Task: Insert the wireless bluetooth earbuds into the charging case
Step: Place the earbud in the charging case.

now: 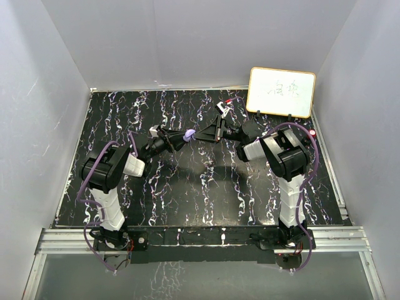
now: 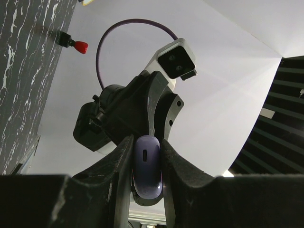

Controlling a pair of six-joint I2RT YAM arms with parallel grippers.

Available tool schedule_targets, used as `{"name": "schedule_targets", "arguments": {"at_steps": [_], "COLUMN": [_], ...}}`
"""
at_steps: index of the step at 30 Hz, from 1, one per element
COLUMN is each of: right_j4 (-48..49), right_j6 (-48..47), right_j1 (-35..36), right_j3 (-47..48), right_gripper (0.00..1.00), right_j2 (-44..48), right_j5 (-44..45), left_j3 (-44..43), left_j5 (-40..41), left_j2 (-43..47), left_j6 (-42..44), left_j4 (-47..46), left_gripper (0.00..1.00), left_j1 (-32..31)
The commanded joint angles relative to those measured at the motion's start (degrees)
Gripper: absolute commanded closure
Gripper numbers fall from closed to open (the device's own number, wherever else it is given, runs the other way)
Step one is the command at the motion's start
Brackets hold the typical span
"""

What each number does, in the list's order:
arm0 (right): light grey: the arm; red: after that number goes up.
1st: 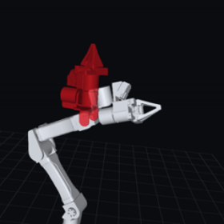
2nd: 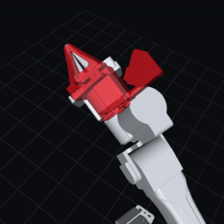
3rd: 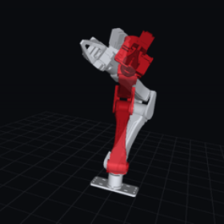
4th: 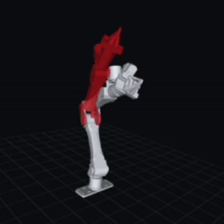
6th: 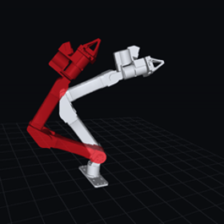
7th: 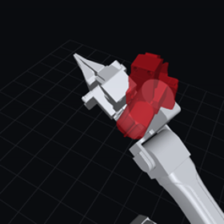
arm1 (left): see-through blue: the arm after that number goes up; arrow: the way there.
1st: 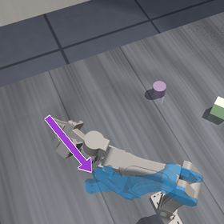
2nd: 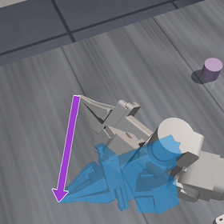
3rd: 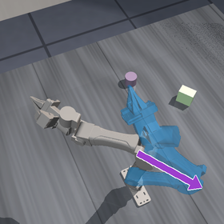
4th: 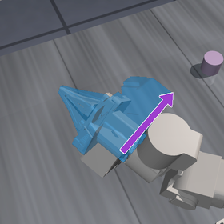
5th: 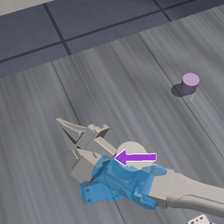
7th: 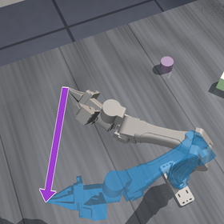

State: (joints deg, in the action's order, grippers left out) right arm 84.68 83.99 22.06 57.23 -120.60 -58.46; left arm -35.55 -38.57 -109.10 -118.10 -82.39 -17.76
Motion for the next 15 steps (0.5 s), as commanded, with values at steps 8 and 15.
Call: {"name": "schedule_targets", "arguments": {"at_steps": [8, 15], "right_j4": [19.5, 19.4], "right_j6": [-0.8, -0.8], "right_j1": [-0.1, 0.0], "right_j3": [1.0, 1.0], "right_gripper": [0.98, 0.98], "right_j2": [-0.7, -1.0], "right_j5": [0.0, -0.1], "left_j3": [-1.9, -2.5], "left_j5": [-0.9, -0.8], "left_j2": [0.4, 0.2], "left_j6": [-2.3, -2.7], "left_j4": [-14.2, -14.2], "left_gripper": [1.0, 1.0], "left_j1": [-0.4, -0.6]}}
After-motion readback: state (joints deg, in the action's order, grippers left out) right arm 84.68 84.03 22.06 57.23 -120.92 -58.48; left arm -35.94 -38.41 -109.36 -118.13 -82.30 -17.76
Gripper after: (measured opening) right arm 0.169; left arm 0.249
